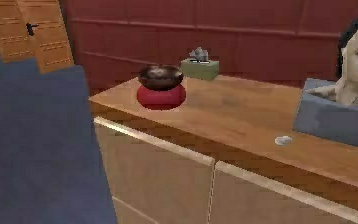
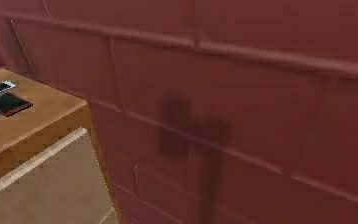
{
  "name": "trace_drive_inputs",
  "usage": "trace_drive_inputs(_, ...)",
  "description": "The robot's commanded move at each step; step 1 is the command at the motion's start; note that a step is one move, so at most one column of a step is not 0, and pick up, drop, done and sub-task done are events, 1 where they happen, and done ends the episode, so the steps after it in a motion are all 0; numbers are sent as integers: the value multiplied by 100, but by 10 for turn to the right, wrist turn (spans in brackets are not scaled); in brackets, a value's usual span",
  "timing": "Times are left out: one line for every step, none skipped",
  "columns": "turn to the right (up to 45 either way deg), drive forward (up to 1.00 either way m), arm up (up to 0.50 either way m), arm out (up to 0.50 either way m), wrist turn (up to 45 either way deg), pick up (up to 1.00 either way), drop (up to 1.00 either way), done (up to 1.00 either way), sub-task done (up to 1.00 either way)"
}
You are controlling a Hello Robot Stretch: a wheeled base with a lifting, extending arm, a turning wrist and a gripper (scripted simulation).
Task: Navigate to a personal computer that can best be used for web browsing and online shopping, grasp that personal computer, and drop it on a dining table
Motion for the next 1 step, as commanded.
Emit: trace_drive_inputs(-450,0,0,0,0,0,0,0,0)
